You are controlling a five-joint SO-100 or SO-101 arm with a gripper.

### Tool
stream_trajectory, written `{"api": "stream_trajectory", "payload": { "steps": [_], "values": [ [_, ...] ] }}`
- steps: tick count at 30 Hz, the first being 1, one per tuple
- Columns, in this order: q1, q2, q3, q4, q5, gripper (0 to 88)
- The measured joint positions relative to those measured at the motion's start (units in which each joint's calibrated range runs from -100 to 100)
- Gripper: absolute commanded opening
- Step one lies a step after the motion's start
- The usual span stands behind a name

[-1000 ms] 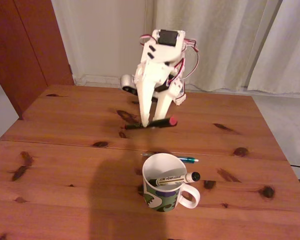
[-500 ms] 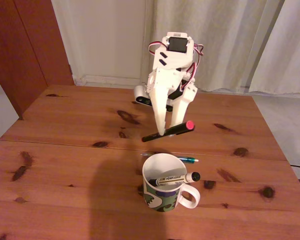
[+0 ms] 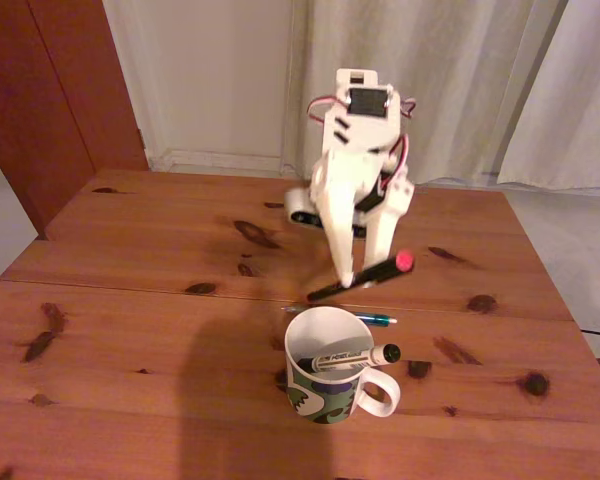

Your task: Clean up the desk and place the pens and markers into the cup

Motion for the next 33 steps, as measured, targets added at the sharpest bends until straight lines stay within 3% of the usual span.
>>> {"api": "stream_trajectory", "payload": {
  "steps": [21, 27, 33],
  "values": [
    [-0.81, 9.41, 0.0, -1.41, -0.05, 1.3],
    [-0.81, 9.58, 0.0, -1.41, 0.68, 12.9],
    [-0.44, 9.49, -0.08, -1.41, 1.07, 14.8]
  ]
}}
